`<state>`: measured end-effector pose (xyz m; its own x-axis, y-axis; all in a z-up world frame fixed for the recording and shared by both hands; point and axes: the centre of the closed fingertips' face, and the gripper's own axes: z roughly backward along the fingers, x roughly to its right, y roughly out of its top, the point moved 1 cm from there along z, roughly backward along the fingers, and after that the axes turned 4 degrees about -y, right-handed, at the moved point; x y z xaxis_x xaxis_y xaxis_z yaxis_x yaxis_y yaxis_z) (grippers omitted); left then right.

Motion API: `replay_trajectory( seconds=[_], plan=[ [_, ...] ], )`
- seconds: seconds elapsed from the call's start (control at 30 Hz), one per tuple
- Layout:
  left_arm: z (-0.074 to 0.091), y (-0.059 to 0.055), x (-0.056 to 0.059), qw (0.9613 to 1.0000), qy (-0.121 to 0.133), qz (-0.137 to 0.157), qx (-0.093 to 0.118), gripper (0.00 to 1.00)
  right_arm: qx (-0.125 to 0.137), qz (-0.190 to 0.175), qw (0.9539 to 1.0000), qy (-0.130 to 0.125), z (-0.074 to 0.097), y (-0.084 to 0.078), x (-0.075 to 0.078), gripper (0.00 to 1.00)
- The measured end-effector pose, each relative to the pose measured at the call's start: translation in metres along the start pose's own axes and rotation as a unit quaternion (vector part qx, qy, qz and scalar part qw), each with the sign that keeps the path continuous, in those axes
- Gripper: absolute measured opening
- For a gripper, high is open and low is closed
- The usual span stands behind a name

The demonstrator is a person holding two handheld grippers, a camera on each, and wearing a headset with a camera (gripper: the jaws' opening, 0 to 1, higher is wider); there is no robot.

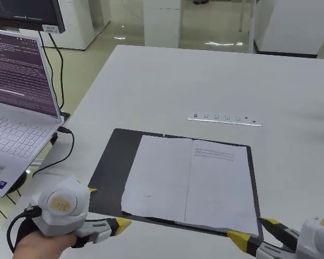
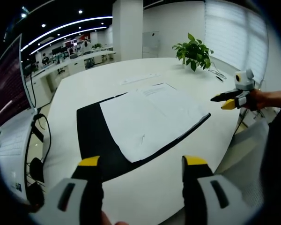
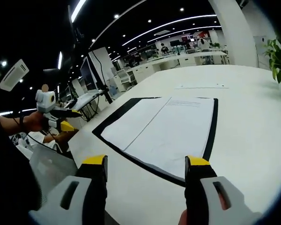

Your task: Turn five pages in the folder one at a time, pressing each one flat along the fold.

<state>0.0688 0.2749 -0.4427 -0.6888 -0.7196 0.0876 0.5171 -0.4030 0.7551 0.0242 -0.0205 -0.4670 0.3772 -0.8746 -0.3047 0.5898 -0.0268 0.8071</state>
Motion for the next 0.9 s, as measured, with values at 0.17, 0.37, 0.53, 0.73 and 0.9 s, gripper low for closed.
replay_trajectory(
  seconds=[0.17,0.37,0.53,0.73,0.9],
  plan=[
    [0.005,-0.004,-0.001,0.9999,0.008,0.009,-0.002,0.69,-0.004,0.001,1.0000,0.006,0.001,0.001,-0.003,0.66],
    [0.007,-0.003,0.002,0.9999,0.010,0.011,-0.002,0.69,0.002,-0.009,0.9999,0.007,0.005,0.003,-0.001,0.68],
    [0.005,-0.001,0.006,0.9999,0.009,0.012,-0.001,0.69,-0.001,-0.008,0.9999,0.007,0.010,0.002,-0.001,0.69],
    [0.002,0.003,0.013,1.0000,0.004,0.006,0.000,0.69,-0.002,-0.008,1.0000,0.003,0.015,0.001,0.004,0.69],
    [-0.001,0.006,0.017,1.0000,-0.001,0.003,0.002,0.69,-0.001,-0.004,1.0000,0.002,0.018,0.004,0.006,0.69]
  ],
)
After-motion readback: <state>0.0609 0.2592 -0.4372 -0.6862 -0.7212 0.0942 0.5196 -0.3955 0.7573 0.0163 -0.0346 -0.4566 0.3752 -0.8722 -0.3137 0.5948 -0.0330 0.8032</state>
